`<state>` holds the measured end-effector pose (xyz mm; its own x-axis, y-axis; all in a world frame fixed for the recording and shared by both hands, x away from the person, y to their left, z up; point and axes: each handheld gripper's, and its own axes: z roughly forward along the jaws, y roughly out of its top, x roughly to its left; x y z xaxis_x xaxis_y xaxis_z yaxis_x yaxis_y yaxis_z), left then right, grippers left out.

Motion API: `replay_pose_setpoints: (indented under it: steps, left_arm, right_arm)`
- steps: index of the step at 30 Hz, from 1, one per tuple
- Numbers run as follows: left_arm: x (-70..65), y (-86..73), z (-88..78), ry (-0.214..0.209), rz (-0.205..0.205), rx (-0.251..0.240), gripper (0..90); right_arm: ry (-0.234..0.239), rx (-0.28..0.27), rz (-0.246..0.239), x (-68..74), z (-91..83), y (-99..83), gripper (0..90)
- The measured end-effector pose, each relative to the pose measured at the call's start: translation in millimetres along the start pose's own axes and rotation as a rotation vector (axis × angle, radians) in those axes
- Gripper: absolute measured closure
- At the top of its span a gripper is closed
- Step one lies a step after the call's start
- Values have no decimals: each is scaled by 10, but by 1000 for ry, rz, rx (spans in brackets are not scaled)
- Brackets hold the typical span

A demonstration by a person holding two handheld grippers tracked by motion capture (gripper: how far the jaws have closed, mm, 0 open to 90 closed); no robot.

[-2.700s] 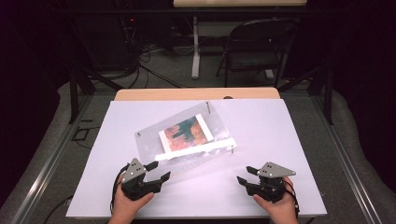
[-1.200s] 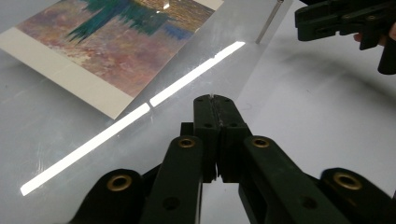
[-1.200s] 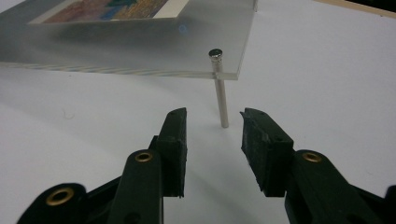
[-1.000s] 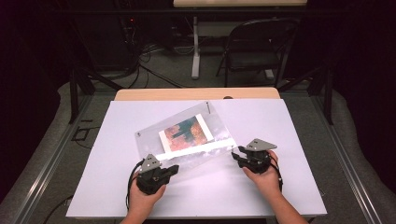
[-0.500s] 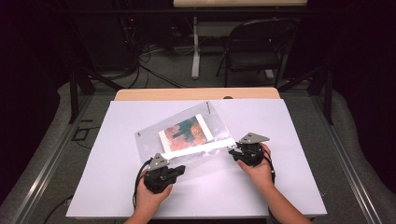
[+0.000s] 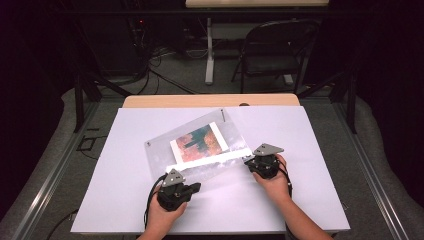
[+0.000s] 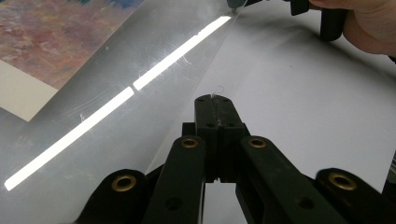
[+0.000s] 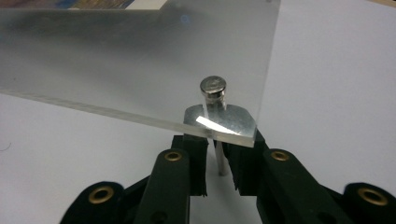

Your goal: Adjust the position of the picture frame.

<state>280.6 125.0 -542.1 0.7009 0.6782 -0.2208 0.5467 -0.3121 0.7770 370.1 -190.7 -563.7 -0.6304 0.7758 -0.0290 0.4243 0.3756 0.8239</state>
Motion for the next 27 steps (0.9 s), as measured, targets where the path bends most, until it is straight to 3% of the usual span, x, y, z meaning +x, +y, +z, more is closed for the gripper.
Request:
replay_pose_setpoints:
  steps: [4,11,27]
  left_arm:
    - [2,-19,33,1,-2,11,900]
    - [3,-53,78,3,4,35,900]
    - [1,-54,86,31,15,75,900]
  right_arm:
    - [-1,-8,0,-11,3,-9,817]
    - [-23,2,-60,21,-8,4,839]
    - [-3,-2,-76,51,-81,58,843]
